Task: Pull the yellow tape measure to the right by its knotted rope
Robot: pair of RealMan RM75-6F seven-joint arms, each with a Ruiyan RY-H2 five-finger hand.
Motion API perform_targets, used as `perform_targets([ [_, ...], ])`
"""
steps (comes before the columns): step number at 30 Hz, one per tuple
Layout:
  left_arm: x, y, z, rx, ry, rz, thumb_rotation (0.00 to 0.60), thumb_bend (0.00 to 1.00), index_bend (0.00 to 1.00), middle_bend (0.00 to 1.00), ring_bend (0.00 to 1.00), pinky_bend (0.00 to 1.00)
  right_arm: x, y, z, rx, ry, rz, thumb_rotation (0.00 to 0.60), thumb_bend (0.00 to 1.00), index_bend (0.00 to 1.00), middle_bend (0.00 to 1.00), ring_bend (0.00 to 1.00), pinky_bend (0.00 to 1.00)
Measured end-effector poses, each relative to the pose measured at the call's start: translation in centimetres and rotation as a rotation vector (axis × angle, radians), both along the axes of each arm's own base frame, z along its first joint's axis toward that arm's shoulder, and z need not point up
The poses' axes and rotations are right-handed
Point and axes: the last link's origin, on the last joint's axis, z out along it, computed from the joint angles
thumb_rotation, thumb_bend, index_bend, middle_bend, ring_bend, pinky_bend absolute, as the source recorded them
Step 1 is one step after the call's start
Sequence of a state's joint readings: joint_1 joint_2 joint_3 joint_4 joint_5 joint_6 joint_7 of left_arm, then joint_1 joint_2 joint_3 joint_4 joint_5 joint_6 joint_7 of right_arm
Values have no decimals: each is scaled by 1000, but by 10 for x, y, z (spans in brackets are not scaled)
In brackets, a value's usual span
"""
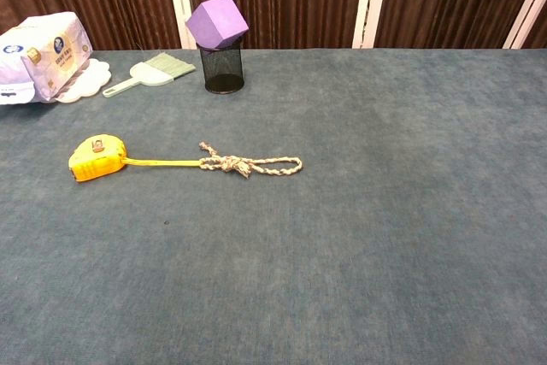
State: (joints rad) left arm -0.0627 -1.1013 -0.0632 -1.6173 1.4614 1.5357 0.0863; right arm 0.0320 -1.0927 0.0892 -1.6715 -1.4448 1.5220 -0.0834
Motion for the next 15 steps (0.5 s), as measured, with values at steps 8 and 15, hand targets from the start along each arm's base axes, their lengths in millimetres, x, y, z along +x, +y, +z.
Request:
perform_targets([
  [8, 4, -3, -5, -20, 15, -13, 600, 462, 0, 0, 0, 116, 1, 1, -3, 23, 7, 8, 600, 20, 13, 51, 4, 0],
  [15, 4, -4, -5, -15, 16, -11, 600, 463, 0, 0, 0, 120, 3, 1, -3, 31, -2, 26, 600, 20, 30, 51, 4, 0],
])
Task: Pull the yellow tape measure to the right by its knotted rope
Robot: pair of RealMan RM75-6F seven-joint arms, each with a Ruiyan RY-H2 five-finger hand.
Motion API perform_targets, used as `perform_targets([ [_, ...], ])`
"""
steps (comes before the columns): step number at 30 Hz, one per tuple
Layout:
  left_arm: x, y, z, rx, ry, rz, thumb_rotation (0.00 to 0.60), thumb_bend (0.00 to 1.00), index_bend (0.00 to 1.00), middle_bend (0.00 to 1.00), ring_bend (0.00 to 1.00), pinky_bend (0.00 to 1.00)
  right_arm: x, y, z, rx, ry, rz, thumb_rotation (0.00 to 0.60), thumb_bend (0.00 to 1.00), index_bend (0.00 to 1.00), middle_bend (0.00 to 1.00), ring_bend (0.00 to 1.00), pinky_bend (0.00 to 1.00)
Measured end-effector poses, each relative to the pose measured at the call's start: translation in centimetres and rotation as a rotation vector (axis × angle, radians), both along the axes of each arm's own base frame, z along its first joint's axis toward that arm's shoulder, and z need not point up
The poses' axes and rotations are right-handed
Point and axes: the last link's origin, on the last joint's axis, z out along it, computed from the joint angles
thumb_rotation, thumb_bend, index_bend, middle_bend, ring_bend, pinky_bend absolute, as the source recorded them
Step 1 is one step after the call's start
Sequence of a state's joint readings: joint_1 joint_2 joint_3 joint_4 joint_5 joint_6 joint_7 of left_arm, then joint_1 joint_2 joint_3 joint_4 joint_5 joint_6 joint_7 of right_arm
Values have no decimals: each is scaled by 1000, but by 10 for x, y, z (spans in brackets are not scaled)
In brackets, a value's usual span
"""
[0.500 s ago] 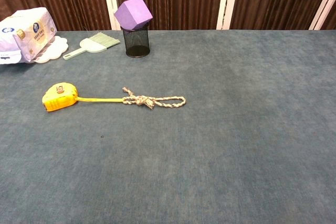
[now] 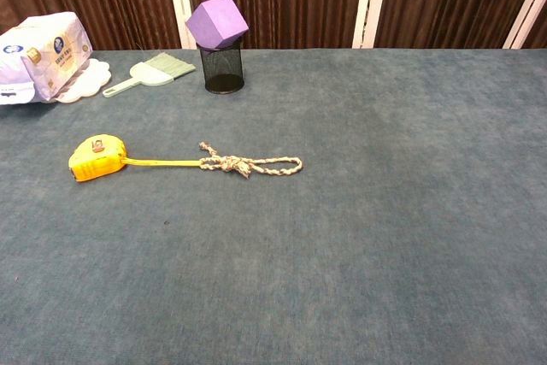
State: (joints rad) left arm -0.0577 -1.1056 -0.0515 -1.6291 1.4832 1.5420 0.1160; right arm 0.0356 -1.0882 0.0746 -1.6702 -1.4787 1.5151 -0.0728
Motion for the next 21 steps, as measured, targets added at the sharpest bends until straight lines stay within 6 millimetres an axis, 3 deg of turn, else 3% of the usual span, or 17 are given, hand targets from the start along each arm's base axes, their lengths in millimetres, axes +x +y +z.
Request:
perform_targets([
  [6, 1, -3, 2, 8, -20, 1, 600, 463, 0, 0, 0, 123, 1, -5, -3, 21, 7, 34, 600, 20, 74, 51, 5, 0],
  [11, -1, -2, 2, 15, -11, 15, 600, 462, 0, 0, 0, 126, 11, -27, -12, 104, 7, 83, 600, 46, 95, 51, 23, 0],
  [21, -4, -6, 7, 37, -20, 38, 600, 462, 0, 0, 0, 130, 77, -102, -40, 249, 95, 271, 600, 168, 213, 54, 34, 0],
])
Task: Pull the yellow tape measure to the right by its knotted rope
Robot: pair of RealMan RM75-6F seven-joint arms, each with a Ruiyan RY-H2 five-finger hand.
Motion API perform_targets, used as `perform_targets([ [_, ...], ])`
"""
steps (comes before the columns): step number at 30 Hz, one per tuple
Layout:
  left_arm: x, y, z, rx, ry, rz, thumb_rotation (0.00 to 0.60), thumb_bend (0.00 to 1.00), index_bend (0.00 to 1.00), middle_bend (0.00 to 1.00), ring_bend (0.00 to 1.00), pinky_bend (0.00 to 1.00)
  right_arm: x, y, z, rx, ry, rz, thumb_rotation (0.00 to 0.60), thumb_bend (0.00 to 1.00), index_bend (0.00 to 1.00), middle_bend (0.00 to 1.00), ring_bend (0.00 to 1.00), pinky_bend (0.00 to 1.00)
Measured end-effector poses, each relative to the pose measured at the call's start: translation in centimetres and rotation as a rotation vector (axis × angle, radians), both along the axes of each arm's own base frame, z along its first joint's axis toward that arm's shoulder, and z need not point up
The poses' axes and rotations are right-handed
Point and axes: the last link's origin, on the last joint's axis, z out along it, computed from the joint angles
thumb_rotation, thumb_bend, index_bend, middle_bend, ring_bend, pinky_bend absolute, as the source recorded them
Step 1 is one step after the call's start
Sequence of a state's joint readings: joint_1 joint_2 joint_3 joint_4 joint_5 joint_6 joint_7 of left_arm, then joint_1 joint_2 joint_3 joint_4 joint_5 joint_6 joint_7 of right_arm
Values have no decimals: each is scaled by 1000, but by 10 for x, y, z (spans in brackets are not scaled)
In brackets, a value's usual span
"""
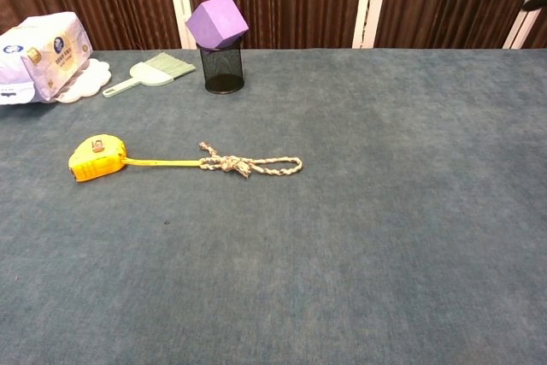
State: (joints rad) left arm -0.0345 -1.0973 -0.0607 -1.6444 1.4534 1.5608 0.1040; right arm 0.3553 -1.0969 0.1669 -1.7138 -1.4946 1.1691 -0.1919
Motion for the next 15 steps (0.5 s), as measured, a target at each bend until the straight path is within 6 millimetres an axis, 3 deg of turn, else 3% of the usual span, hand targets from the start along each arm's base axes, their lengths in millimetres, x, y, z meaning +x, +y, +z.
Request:
perform_targets([
  [7, -3, -1, 4, 22, -5, 16, 600, 462, 0, 0, 0, 132, 48, -39, -37, 100, 28, 43, 600, 212, 240, 54, 36, 0],
  [15, -4, -3, 9, 29, -13, 30, 600, 462, 0, 0, 0, 136, 86, -63, -87, 184, -7, 52, 600, 254, 255, 61, 47, 0],
])
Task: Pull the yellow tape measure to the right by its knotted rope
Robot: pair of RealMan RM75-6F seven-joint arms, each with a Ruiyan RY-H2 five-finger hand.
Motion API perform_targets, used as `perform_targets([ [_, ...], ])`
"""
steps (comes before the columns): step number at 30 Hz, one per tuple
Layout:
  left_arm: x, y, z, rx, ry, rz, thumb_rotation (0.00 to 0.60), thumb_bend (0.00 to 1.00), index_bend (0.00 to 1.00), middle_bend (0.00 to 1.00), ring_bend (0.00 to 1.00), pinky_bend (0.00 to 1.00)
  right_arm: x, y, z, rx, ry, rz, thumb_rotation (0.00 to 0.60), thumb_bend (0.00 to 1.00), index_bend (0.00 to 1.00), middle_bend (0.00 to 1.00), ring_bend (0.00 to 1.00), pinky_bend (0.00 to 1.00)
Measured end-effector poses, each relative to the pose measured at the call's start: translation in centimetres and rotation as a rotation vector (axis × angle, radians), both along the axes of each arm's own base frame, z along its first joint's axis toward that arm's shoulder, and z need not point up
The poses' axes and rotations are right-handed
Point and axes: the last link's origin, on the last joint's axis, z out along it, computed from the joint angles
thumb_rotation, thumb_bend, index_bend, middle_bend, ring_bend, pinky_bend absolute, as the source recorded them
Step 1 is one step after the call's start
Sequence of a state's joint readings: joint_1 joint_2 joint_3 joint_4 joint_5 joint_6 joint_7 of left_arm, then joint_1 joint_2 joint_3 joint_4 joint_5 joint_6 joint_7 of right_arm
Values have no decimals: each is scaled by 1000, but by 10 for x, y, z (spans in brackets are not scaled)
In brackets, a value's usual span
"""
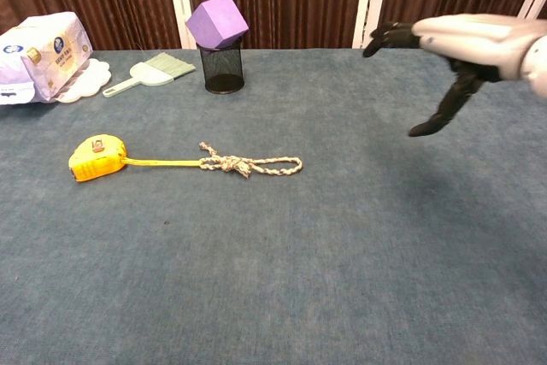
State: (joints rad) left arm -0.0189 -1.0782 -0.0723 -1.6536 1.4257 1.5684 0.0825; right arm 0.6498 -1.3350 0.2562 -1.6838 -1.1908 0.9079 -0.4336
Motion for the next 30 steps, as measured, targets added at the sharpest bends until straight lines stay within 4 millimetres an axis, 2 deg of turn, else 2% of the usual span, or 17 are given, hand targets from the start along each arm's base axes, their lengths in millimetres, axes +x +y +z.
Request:
perform_targets([
  [10, -3, 1, 3, 12, -12, 15, 600, 461, 0, 0, 0, 146, 33, -11, -46, 60, -7, 21, 600, 329, 314, 84, 53, 0],
  [15, -3, 0, 5, 9, -19, 15, 600, 462, 0, 0, 0, 147, 40, -15, -64, 89, 3, 19, 600, 374, 340, 93, 58, 0],
  [25, -4, -1, 5, 6, -26, 17, 600, 462, 0, 0, 0, 149, 47, -21, -97, 136, 48, 11, 600, 400, 356, 93, 62, 0],
  [30, -6, -1, 8, 17, -39, 23, 600, 461, 0, 0, 0, 150, 54, -24, -109, 158, 40, 0, 600, 433, 398, 99, 69, 0],
])
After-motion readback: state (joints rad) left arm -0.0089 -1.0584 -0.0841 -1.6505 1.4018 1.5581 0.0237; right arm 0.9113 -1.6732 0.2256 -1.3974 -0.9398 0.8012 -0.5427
